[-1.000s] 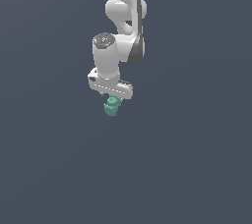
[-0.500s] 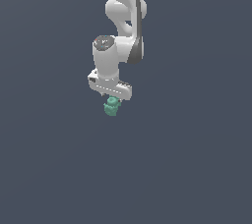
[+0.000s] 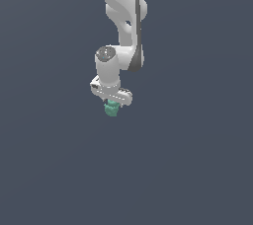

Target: Pick up the object and move it to a goal position.

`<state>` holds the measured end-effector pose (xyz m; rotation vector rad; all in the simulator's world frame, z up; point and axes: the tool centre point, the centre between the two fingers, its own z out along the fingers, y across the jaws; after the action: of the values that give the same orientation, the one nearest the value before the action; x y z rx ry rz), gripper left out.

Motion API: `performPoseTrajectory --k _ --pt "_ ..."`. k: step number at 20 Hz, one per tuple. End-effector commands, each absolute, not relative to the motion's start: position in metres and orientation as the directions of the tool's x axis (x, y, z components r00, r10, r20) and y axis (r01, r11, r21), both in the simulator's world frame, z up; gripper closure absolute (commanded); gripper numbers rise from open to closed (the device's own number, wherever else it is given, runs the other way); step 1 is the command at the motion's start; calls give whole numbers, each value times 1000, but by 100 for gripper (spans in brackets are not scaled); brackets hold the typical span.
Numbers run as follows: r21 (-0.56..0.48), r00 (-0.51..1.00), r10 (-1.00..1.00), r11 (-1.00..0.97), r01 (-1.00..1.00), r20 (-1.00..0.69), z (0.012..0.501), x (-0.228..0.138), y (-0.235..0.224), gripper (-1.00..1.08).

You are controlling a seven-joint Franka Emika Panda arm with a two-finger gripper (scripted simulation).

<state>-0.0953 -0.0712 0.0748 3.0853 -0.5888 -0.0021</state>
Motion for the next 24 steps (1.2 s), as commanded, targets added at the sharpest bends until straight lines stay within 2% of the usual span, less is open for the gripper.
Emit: performPoseTrajectory --k 1,2,3,16,24 --pt "0 930 -368 -930 -368 0 71 -95 -71 -92" --pt "0 929 -369 -929 -369 0 71 -95 -71 -92" --pt "0 929 -369 -929 -369 0 71 -95 -71 108" --pt "0 929 -369 -929 -369 0 73 -94 -72 108" --pt "0 929 -369 -929 -369 0 102 -88 -82 108"
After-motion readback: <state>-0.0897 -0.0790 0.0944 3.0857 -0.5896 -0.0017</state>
